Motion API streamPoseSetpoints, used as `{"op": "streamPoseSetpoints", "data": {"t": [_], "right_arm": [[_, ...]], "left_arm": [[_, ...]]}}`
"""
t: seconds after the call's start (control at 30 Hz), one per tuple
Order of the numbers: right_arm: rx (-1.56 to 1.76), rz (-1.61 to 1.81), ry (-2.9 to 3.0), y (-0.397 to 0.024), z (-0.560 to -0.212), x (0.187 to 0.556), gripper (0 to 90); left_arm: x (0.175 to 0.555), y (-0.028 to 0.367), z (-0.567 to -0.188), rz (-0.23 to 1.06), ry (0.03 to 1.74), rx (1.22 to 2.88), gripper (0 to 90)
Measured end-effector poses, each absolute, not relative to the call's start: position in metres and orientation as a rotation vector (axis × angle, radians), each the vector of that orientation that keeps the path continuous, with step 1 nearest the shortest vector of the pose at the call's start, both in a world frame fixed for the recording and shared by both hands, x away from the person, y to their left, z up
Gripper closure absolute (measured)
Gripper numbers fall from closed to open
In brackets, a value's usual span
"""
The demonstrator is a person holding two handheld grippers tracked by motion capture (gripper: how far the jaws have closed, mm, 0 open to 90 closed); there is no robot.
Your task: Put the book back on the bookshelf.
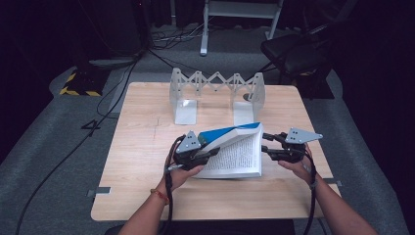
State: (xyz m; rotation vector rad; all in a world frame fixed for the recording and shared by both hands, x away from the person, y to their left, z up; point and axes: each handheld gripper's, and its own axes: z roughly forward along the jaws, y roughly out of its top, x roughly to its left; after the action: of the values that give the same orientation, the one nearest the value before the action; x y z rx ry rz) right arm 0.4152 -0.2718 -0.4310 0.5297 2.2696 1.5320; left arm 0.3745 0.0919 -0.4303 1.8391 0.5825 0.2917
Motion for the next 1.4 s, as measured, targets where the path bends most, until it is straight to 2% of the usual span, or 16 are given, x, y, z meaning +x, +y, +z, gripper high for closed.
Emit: {"op": "streamPoseSetpoints", "data": {"t": [0.23, 0.63, 0.73, 0.87, 0.97, 1.03, 1.07, 1.1, 1.13, 1.17, 1.3, 1.4], "right_arm": [[0.492, 1.581, 2.212, -0.245, -0.406, 0.412, 50.7], [0.355, 1.611, 2.190, -0.188, -0.384, 0.408, 50.7], [0.356, 1.620, 2.180, -0.177, -0.380, 0.410, 50.7], [0.347, 1.616, 2.189, -0.164, -0.380, 0.410, 50.7], [0.332, 1.589, 2.211, -0.155, -0.384, 0.408, 50.6], [0.323, 1.583, 2.227, -0.150, -0.387, 0.407, 50.2], [0.322, 1.582, 2.241, -0.147, -0.389, 0.408, 49.5], [0.322, 1.582, 2.241, -0.147, -0.389, 0.408, 49.5], [0.322, 1.560, 2.257, -0.143, -0.393, 0.410, 48.5], [0.325, 1.568, 2.254, -0.142, -0.394, 0.411, 48.3], [0.336, 1.589, 2.251, -0.143, -0.395, 0.412, 46.7], [0.331, 1.580, 2.246, -0.146, -0.395, 0.411, 46.1]], "left_arm": [[0.368, 0.111, -0.430, 0.313, 0.613, 1.803, 71.0], [0.362, 0.134, -0.430, 0.344, 0.650, 1.768, 69.1], [0.358, 0.127, -0.428, 0.405, 0.628, 1.826, 61.5], [0.358, 0.126, -0.428, 0.476, 0.639, 1.837, 56.4], [0.362, 0.130, -0.430, 0.503, 0.699, 1.837, 44.7], [0.365, 0.130, -0.433, 0.513, 0.715, 1.847, 44.1], [0.370, 0.130, -0.435, 0.495, 0.719, 1.873, 44.3], [0.370, 0.130, -0.435, 0.495, 0.719, 1.873, 54.3], [0.373, 0.130, -0.438, 0.469, 0.695, 1.872, 54.3], [0.375, 0.130, -0.438, 0.458, 0.690, 1.873, 64.3], [0.379, 0.133, -0.439, 0.408, 0.685, 1.862, 69.7], [0.382, 0.137, -0.444, 0.284, 0.716, 1.777, 72.9]]}}
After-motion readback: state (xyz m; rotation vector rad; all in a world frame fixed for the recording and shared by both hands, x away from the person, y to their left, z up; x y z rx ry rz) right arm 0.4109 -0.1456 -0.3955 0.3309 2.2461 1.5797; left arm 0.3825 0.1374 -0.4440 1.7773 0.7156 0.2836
